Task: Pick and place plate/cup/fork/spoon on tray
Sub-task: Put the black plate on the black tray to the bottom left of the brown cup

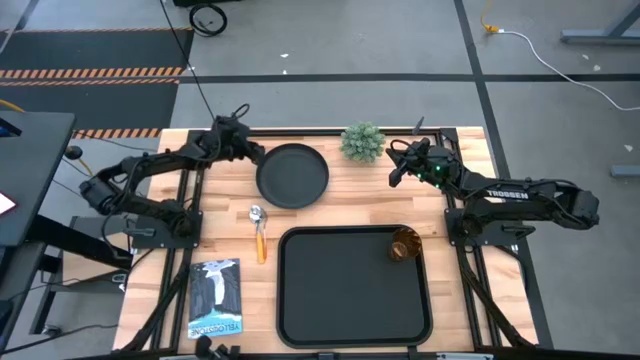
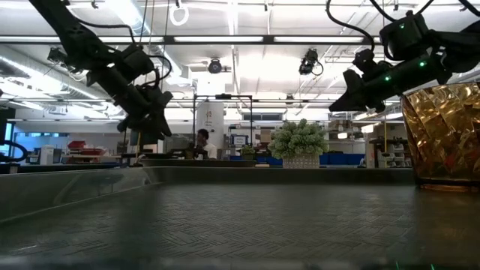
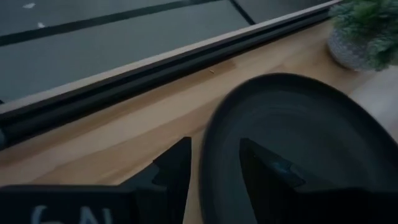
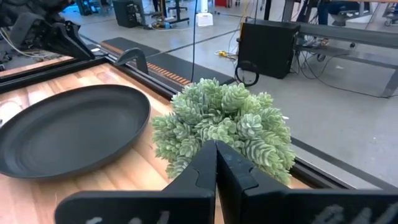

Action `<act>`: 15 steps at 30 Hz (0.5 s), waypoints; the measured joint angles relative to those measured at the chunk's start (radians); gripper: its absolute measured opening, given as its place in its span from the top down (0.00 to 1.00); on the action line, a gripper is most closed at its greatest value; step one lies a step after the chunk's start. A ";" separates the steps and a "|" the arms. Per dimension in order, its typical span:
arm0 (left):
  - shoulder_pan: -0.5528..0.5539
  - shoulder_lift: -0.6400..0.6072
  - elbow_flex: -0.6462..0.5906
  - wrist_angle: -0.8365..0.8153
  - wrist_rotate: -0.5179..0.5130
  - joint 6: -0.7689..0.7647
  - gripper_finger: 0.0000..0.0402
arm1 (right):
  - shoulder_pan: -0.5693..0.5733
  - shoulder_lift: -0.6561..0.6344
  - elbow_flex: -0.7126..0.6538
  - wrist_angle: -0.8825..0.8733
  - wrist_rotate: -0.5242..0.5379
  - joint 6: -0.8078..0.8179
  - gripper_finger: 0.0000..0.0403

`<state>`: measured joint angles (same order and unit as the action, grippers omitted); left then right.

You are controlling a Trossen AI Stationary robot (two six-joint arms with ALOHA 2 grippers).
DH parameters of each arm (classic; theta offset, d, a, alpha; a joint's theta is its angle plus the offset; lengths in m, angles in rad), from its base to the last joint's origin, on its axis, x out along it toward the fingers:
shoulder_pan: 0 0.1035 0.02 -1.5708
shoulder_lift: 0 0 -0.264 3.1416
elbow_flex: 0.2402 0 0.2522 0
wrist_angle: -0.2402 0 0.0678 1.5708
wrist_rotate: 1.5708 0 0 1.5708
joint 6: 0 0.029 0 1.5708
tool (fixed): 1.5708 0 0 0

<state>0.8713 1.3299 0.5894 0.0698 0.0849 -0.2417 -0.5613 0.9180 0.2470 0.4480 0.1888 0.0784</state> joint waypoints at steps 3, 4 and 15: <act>0.012 0.000 0.014 -0.032 0.000 0.012 0.64 | -0.002 0.000 0.000 0.000 0.000 -0.003 0.98; 0.014 0.000 0.014 -0.034 0.001 0.012 0.64 | -0.004 0.000 0.000 0.000 0.000 -0.003 0.98; 0.067 0.000 0.014 -0.064 0.097 0.018 0.64 | -0.007 -0.001 0.000 0.004 0.000 -0.003 0.98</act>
<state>0.9381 1.3296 0.6033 0.0053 0.1822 -0.2241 -0.5682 0.9173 0.2470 0.4516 0.1885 0.0750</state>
